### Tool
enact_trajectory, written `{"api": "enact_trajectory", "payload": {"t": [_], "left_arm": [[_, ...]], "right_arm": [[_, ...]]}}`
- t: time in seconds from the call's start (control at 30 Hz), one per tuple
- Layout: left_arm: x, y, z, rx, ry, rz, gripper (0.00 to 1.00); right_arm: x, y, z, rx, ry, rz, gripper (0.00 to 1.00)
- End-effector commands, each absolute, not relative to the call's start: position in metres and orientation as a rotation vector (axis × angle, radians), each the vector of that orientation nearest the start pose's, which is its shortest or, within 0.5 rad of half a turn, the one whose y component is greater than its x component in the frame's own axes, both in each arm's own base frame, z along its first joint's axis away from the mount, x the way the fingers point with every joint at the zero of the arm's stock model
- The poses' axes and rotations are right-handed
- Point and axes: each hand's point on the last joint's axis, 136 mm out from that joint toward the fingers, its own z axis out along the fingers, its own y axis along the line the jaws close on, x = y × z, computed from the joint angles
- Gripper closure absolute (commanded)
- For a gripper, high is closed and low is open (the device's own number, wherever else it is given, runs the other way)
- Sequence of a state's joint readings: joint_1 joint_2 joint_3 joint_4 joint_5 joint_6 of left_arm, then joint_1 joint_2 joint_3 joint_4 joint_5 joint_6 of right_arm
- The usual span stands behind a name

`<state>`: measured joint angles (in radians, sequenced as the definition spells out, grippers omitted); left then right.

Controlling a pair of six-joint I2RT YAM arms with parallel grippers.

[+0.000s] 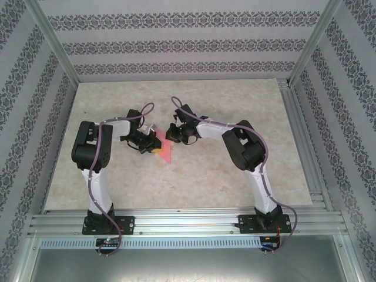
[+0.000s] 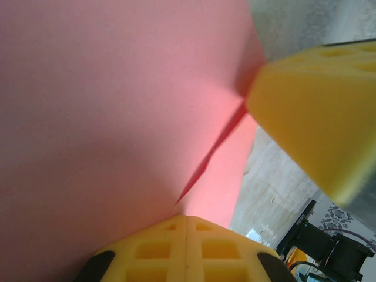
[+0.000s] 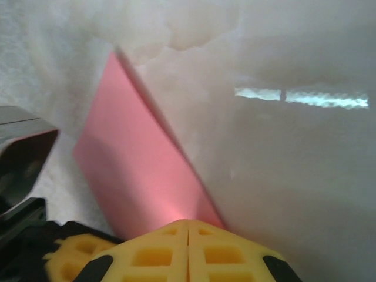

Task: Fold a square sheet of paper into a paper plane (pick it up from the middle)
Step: Third fold the triangle at the center of the table.

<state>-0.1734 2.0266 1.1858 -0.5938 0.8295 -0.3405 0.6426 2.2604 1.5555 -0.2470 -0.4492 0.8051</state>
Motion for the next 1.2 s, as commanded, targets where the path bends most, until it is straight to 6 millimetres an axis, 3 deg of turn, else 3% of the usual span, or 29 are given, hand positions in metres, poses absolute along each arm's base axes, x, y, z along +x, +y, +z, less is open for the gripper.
{"api": "enact_trajectory", "payload": {"t": [0.0,0.13,0.3,0.43,0.53,0.7,0.93,1.07,1.17], "left_arm": [[0.33,-0.186,0.006,-0.153,3.016,-1.259,0.97],[0.33,-0.186,0.005,-0.153,3.016,-1.258,0.97],[0.33,-0.186,0.005,-0.153,3.013,-1.251,0.97],[0.331,-0.186,0.006,-0.154,3.011,-1.252,0.97],[0.332,-0.186,0.007,-0.149,3.008,-1.251,0.97],[0.333,-0.186,0.008,-0.149,3.002,-1.255,0.97],[0.332,-0.186,0.007,-0.147,3.006,-1.251,0.97],[0.332,-0.186,0.007,-0.148,3.006,-1.249,0.97],[0.333,-0.186,0.008,-0.148,3.005,-1.249,0.97]], "right_arm": [[0.399,0.374,0.002,0.056,2.817,0.98,0.93],[0.402,0.37,0.009,0.048,2.818,0.931,0.92],[0.4,0.378,0.056,-0.049,2.737,1.019,0.92],[0.379,0.38,0.082,-0.091,2.685,1.083,0.91],[0.359,0.381,0.077,-0.097,2.702,1.108,0.91],[0.339,0.386,0.047,-0.056,2.753,1.141,0.91],[0.326,0.383,0.012,-0.052,2.861,1.032,0.92],[0.324,0.374,0.008,-0.07,2.891,0.954,0.91],[0.322,0.376,0.021,-0.09,2.864,0.974,0.91]]}}
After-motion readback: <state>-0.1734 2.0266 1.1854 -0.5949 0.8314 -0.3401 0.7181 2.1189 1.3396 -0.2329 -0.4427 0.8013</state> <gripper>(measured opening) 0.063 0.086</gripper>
